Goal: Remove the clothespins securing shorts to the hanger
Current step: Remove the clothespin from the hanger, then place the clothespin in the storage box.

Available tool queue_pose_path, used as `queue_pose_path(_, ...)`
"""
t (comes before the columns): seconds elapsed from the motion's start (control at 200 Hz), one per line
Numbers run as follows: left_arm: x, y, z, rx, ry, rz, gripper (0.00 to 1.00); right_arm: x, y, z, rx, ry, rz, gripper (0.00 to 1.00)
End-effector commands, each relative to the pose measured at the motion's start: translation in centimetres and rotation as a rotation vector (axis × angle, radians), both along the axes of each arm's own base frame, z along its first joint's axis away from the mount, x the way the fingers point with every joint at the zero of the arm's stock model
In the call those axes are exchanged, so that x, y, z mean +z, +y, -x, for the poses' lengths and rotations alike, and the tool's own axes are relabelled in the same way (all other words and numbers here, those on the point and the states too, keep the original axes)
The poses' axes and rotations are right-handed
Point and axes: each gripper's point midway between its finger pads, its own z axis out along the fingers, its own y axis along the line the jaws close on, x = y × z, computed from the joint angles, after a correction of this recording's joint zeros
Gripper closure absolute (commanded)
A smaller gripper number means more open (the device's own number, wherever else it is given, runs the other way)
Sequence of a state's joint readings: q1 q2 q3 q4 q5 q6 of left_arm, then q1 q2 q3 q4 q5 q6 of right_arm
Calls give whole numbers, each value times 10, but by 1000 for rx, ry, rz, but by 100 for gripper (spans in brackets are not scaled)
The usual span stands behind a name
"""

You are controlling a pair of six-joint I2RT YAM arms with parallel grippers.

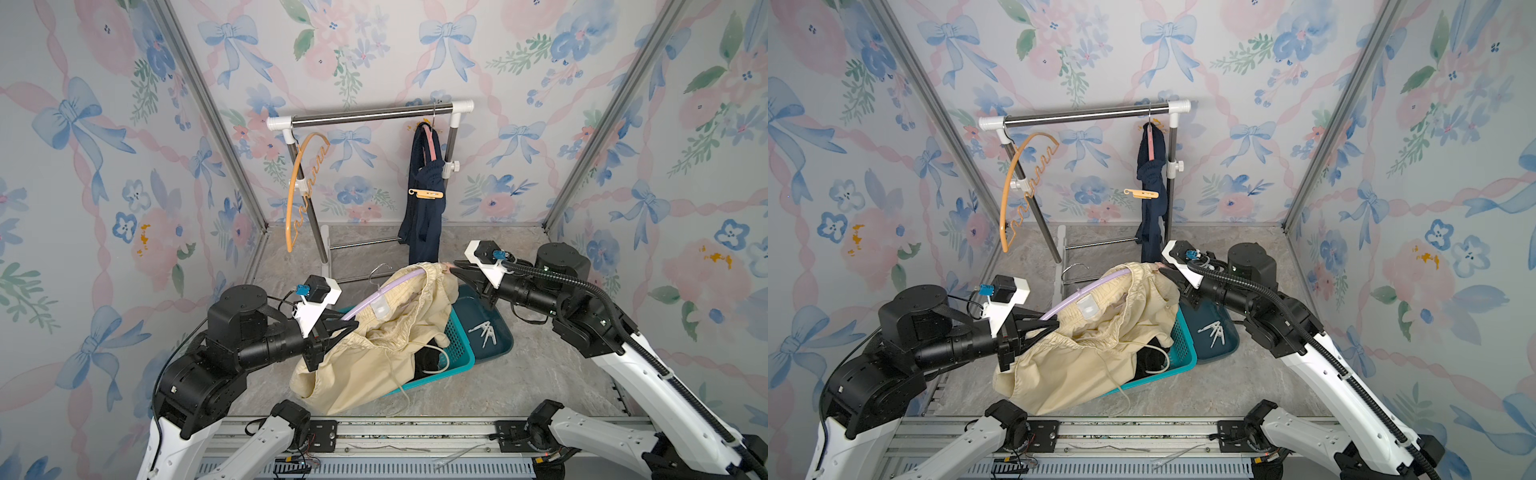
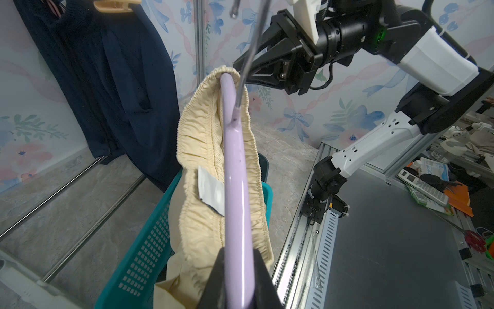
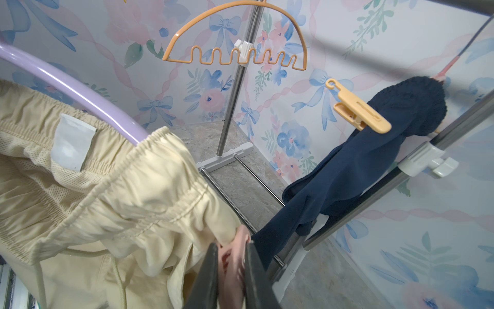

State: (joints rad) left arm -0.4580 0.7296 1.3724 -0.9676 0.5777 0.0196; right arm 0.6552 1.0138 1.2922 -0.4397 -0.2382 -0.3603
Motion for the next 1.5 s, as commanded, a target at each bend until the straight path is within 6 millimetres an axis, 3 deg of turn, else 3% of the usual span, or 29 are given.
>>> queue_pose_path(0.0, 21, 2, -10, 38, -97, 28, 100, 8, -15, -2, -80, -16, -37, 100)
queue_pose_path(0.19, 13, 0, -21, 55, -69, -2, 100, 12, -39, -1, -187, -25, -70, 100)
queue_pose_path(0.335, 17, 5, -23, 84, -98, -10, 100, -8, -64, -12, -372, 73, -105, 100)
queue_pose_path(0.535, 22, 15, -36, 168, -132, -40, 100, -89, -99, -23, -639, 306, -155, 100)
queue_pose_path(0.705, 30, 23, -44, 230, -157, -50, 100, -165, -109, -21, -750, 496, -186, 100)
queue_pose_path(0.86, 44, 29, -38, 250, -198, -37, 100, -212, -113, -24, -803, 603, -183, 100)
queue_pose_path(1.065, 60, 40, -34, 296, -251, -28, 100, -242, -111, -35, -835, 673, -163, 99)
queue_pose_path(1.305, 83, 58, -28, 374, -318, -32, 100, -265, -108, -46, -865, 727, -137, 98)
queue_pose_path(1.495, 80, 59, -25, 373, -315, -37, 100, -278, -107, -51, -878, 762, -126, 97)
